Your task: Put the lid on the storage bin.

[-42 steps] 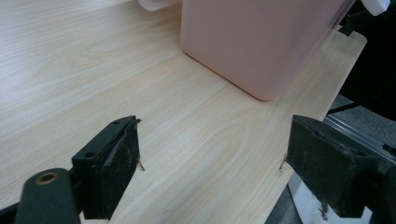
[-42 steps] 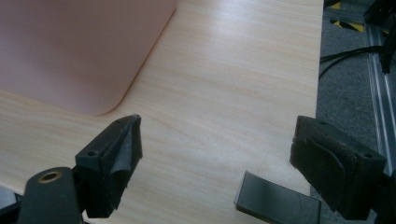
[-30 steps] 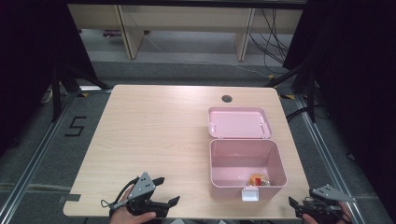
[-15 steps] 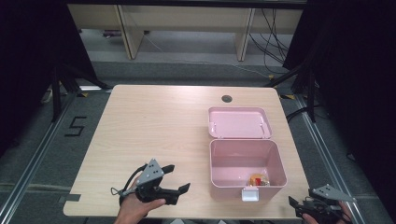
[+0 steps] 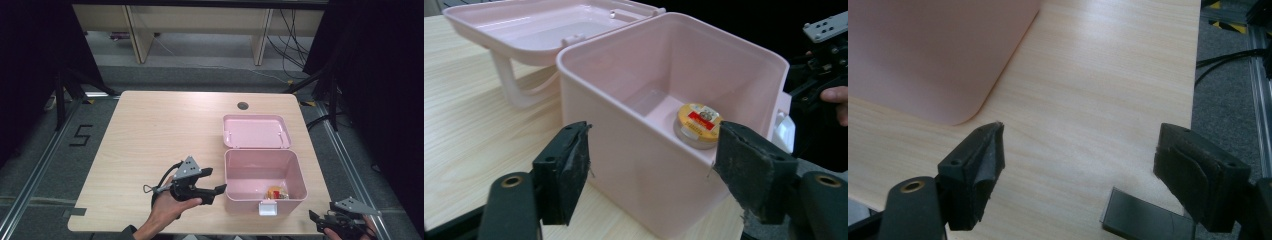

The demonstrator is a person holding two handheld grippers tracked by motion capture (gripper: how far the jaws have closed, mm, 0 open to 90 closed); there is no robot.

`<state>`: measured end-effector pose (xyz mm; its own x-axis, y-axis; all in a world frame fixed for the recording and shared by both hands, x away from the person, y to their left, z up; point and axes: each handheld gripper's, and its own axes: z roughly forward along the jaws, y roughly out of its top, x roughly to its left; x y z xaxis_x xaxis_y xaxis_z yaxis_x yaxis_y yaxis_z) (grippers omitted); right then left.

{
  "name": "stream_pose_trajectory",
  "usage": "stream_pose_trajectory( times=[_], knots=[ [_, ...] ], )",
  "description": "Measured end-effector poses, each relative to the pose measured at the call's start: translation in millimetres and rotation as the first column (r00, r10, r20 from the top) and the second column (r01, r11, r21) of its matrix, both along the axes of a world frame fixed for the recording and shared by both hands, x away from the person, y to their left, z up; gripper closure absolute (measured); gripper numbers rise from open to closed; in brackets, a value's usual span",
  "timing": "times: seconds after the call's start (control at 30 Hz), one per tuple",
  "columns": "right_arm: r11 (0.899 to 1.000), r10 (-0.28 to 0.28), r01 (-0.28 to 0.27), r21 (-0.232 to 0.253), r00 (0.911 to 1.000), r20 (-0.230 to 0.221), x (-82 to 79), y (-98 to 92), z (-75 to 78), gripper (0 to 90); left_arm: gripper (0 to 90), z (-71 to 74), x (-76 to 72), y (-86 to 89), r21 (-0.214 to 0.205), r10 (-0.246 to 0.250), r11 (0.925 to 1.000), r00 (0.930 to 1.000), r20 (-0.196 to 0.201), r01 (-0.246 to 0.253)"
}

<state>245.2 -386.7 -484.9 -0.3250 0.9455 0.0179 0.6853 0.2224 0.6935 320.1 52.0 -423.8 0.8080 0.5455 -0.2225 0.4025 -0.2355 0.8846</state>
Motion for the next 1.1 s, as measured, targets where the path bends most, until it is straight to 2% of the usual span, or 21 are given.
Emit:
stream_pose_trajectory(
  times=[0.07, 0.1, 0.13, 0.2, 0.3, 0.33, 0.37, 0.4, 0.43, 0.47, 0.53, 0.57, 0.63, 0.67, 0.7, 0.8, 0.83, 0.87, 0.97, 1.07, 1.1],
  knots=[
    [1.000, 0.023, -0.023, -0.001, 0.9997, 0.001, 2.5, -2.4, 0.2, 21.1, 32.9, 0.2, 0.8, -5.5, 0.000, -0.013, 0.9999, 0.9999, -0.003, 0.013],
    [0.999, -0.008, 0.008, 0.036, 0.9999, -0.009, 1.9, 0.4, -0.6, 21.1, 33.4, 0.2, 0.8, -5.5, 0.000, -0.013, 0.9999, 0.9999, -0.003, 0.013],
    [0.999, 0.017, -0.016, 0.042, 0.9996, -0.021, 3.1, -1.9, 0.4, 21.1, 34.5, 0.0, 1.1, -10.6, 0.024, -0.020, 0.9995, 0.9998, -0.003, 0.020],
    [0.999, -0.004, 0.005, 0.044, 0.9999, -0.014, 3.4, -0.4, 0.9, 21.4, 36.3, -1.5, 2.4, -13.8, 0.026, -0.036, 0.9990, 0.9993, -0.001, 0.036],
    [1.000, 0.010, -0.010, -0.001, 0.9999, -0.006, 5.5, -3.1, 2.8, 21.5, 37.1, -2.0, 2.6, -16.7, 0.034, -0.030, 0.9990, 0.9995, -0.004, 0.030],
    [0.999, -0.007, 0.007, 0.044, 0.9999, -0.013, 5.5, -0.2, 1.4, 21.6, 37.1, -2.5, 2.9, -17.8, 0.032, -0.028, 0.9991, 0.9996, -0.002, 0.028],
    [0.999, 0.023, -0.022, 0.036, 0.9994, -0.025, 6.8, -2.4, 2.4, 22.0, 37.3, -2.3, 3.4, -17.7, 0.042, -0.034, 0.9985, 0.9994, -0.001, 0.034],
    [1.000, 0.013, -0.014, 0.021, 0.9997, 0.018, 7.5, -1.3, 0.3, 23.3, 38.7, -3.4, 4.0, -20.0, 0.043, -0.038, 0.9984, 0.9993, 0.000, 0.038],
    [1.000, 0.013, -0.014, 0.021, 0.9997, 0.018, 7.5, -1.3, 0.3, 23.3, 39.5, -3.4, 4.0, -20.0, 0.043, -0.038, 0.9984, 0.9993, 0.000, 0.038],
    [1.000, 0.006, -0.006, -0.018, 1.0000, 0.004, 7.4, -2.7, 4.8, 23.0, 39.5, -3.5, 4.3, -20.8, 0.057, -0.033, 0.9978, 0.9994, -0.004, 0.034],
    [0.999, 0.017, -0.017, -0.030, 0.9996, 0.021, 8.8, -3.6, 4.2, 23.0, 40.0, -4.2, 5.1, -21.3, 0.054, -0.045, 0.9975, 0.9990, -0.003, 0.045],
    [1.000, 0.010, -0.010, -0.006, 0.9999, -0.005, 8.4, -2.3, 4.1, 23.0, 40.1, -4.3, 5.0, -21.5, 0.056, -0.043, 0.9975, 0.9991, -0.001, 0.043],
    [1.000, 0.003, -0.003, -0.022, 1.0000, 0.004, 9.0, -3.1, 4.1, 23.0, 40.3, -4.3, 4.8, -21.5, 0.061, -0.037, 0.9975, 0.9993, 0.004, 0.037],
    [1.000, -0.009, 0.009, 0.007, 0.9998, -0.015, 8.3, -1.0, 3.5, 23.0, 40.7, -4.3, 5.0, -21.4, 0.060, -0.037, 0.9975, 0.9993, 0.003, 0.037],
    [1.000, 0.011, -0.011, -0.029, 0.9999, 0.001, 9.1, -3.6, 3.8, 23.0, 41.2, -4.5, 5.2, -21.4, 0.061, -0.039, 0.9974, 0.9992, 0.003, 0.039],
    [1.000, -0.015, 0.015, 0.011, 0.9997, -0.019, 8.8, -0.2, 2.8, 23.0, 42.0, -6.0, 5.0, -22.2, 0.063, -0.033, 0.9975, 0.9994, 0.008, 0.033],
    [1.000, -0.015, 0.015, 0.011, 0.9997, -0.019, 8.8, -0.2, 2.8, 23.0, 42.5, -6.0, 5.0, -22.2, 0.063, -0.033, 0.9975, 0.9994, 0.008, 0.033],
    [1.000, 0.004, -0.005, -0.027, 0.9999, -0.010, 10.4, -2.4, 3.9, 23.1, 43.3, -6.3, 4.5, -23.1, 0.062, -0.038, 0.9973, 0.9992, 0.010, 0.037],
    [1.000, 0.010, -0.010, -0.030, 1.0000, -0.002, 12.6, -3.8, 3.3, 23.1, 44.1, -7.4, 3.8, -24.8, 0.058, -0.028, 0.9980, 0.9994, 0.019, 0.027],
    [1.000, -0.010, 0.010, 0.008, 0.9996, -0.027, 14.1, -1.8, 3.1, 23.1, 44.3, -7.3, 1.8, -25.3, 0.071, -0.016, 0.9974, 0.9994, 0.032, 0.014],
    [1.000, 0.016, -0.016, -0.004, 0.9998, -0.008, 16.2, -4.1, 2.5, 23.5, 44.6, -8.0, 1.1, -26.0, 0.065, -0.011, 0.9979, 0.9991, 0.040, 0.008]
  ],
)
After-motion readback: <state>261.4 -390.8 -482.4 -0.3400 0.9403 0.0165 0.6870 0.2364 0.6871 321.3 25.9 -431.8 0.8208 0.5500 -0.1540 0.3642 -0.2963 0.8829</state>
